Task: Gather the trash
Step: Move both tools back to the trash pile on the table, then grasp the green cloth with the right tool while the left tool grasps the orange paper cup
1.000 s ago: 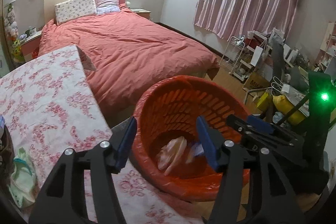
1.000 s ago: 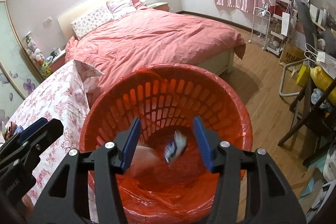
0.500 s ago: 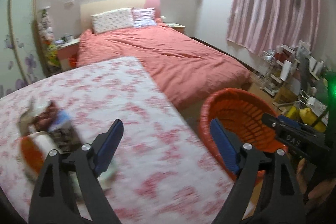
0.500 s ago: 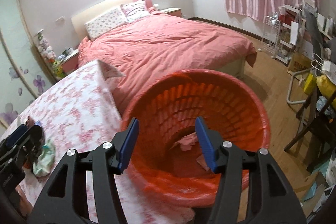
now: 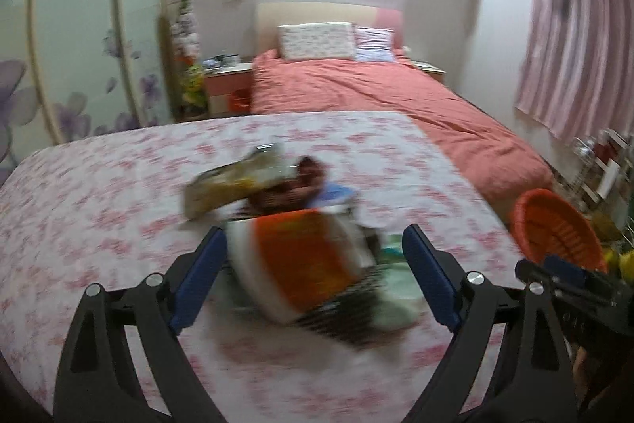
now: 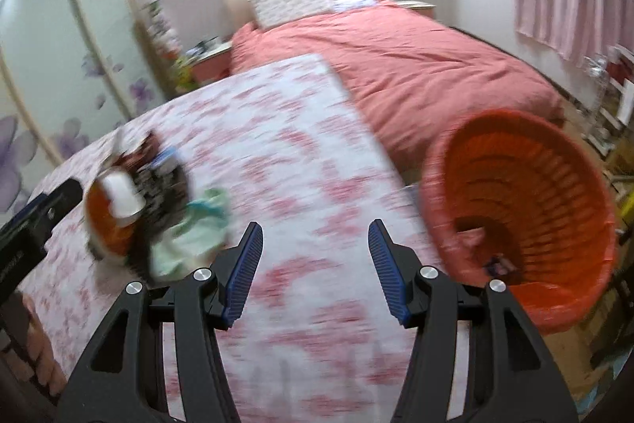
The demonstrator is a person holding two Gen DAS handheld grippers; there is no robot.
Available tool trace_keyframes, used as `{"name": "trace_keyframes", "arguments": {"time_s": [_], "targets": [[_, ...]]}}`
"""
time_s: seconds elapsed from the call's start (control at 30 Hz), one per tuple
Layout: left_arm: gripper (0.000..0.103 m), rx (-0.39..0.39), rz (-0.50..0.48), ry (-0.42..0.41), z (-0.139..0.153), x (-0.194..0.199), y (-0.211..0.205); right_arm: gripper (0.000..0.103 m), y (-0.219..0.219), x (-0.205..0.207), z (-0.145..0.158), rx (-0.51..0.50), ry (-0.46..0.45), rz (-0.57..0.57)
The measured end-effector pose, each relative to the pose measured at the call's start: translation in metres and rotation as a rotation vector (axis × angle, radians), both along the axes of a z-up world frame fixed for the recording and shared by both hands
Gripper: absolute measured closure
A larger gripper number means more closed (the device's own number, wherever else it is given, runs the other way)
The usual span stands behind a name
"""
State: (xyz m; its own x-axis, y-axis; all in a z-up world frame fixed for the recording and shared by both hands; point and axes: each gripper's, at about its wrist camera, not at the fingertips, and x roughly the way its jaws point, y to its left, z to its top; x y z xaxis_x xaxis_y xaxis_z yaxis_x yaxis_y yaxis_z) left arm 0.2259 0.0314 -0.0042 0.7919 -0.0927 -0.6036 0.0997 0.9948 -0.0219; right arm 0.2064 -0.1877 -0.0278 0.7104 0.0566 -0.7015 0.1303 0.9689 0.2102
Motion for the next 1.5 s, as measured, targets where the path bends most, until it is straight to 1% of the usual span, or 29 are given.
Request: {"name": "trace_keyframes", "arguments": {"time_s": [0.13,0.3,0.4,0.43,0.47,0.5,0.53,0.57,0.6,0.63,0.67,0.77,0.83,0.9,0.97,1.03,1.1,1.13,1.17,1.2,1.3,1.37,1.4,1.43,1.47,1.5], "targets": [[0.014,0.003,0.056,0.008,-0.005,-0.002,0.030,0.047,0.038,0.009,-0.004,0.002,0.006,0.084],[0.014,-0.003,0.086,0.020,-0.008,-0.004,0.050,0.051,0.076,0.019,-0.009,-0.002,0.014,0.165],[0.014,-0.021,0.091,0.024,-0.009,-0.005,0.057,0.057,0.093,0.026,-0.019,-0.035,0.041,0.196],[0.014,-0.026,0.090,0.026,-0.009,-0.005,0.057,0.068,0.096,0.028,-0.023,-0.044,0.056,0.203],[0.014,-0.031,0.088,0.028,-0.009,-0.004,0.055,0.085,0.098,0.032,-0.031,-0.055,0.085,0.211],[0.014,-0.035,0.085,0.030,-0.010,-0.003,0.053,0.089,0.099,0.033,-0.036,-0.055,0.100,0.214],[0.014,-0.038,0.080,0.032,-0.011,-0.003,0.052,0.092,0.097,0.032,-0.038,-0.044,0.096,0.217],[0.012,-0.039,0.072,0.033,-0.011,-0.003,0.049,0.099,0.095,0.029,-0.038,-0.041,0.085,0.215],[0.011,-0.039,0.065,0.033,-0.012,-0.002,0.046,0.102,0.093,0.027,-0.036,-0.046,0.080,0.209],[0.010,-0.038,0.059,0.034,-0.013,-0.001,0.043,0.103,0.091,0.025,-0.034,-0.055,0.077,0.197],[0.009,-0.036,0.052,0.037,-0.014,0.000,0.039,0.103,0.085,0.024,-0.032,-0.070,0.071,0.169],[0.007,-0.028,0.030,0.041,-0.017,0.004,0.025,0.103,0.067,0.022,-0.032,-0.069,0.077,0.107],[0.007,-0.009,0.025,0.045,-0.020,0.007,0.017,0.103,0.048,0.022,-0.033,-0.060,0.088,0.046],[0.007,0.001,0.030,0.054,-0.024,0.011,0.014,0.103,0.037,0.023,-0.033,-0.029,0.085,0.028],[0.007,-0.003,0.039,0.062,-0.027,0.013,0.015,0.102,0.034,0.021,-0.031,-0.001,0.074,0.051],[0.007,-0.001,0.051,0.064,-0.028,0.015,0.017,0.101,0.040,0.022,-0.028,0.023,0.064,0.100],[0.007,0.005,0.064,0.063,-0.028,0.016,0.019,0.095,0.053,0.024,-0.026,0.035,0.056,0.147],[0.007,0.007,0.068,0.062,-0.028,0.015,0.021,0.085,0.058,0.026,-0.025,0.037,0.055,0.166],[0.007,0.010,0.073,0.060,-0.027,0.015,0.023,0.077,0.064,0.027,-0.025,0.035,0.054,0.183],[0.007,0.013,0.076,0.057,-0.026,0.014,0.026,0.075,0.072,0.028,-0.025,0.027,0.052,0.202],[0.007,0.022,0.087,0.053,-0.025,0.014,0.031,0.073,0.088,0.034,-0.028,0.001,0.067,0.239],[0.007,0.022,0.093,0.054,-0.026,0.014,0.034,0.068,0.096,0.041,-0.034,-0.027,0.093,0.250],[0.007,0.020,0.095,0.057,-0.027,0.014,0.035,0.067,0.098,0.043,-0.037,-0.042,0.108,0.252],[0.007,0.019,0.095,0.059,-0.027,0.015,0.035,0.068,0.101,0.044,-0.038,-0.062,0.099,0.255],[0.007,0.017,0.093,0.061,-0.028,0.015,0.036,0.072,0.105,0.044,-0.039,-0.088,0.097,0.263],[0.007,0.015,0.090,0.062,-0.029,0.015,0.035,0.080,0.108,0.043,-0.039,-0.105,0.090,0.277]]}}
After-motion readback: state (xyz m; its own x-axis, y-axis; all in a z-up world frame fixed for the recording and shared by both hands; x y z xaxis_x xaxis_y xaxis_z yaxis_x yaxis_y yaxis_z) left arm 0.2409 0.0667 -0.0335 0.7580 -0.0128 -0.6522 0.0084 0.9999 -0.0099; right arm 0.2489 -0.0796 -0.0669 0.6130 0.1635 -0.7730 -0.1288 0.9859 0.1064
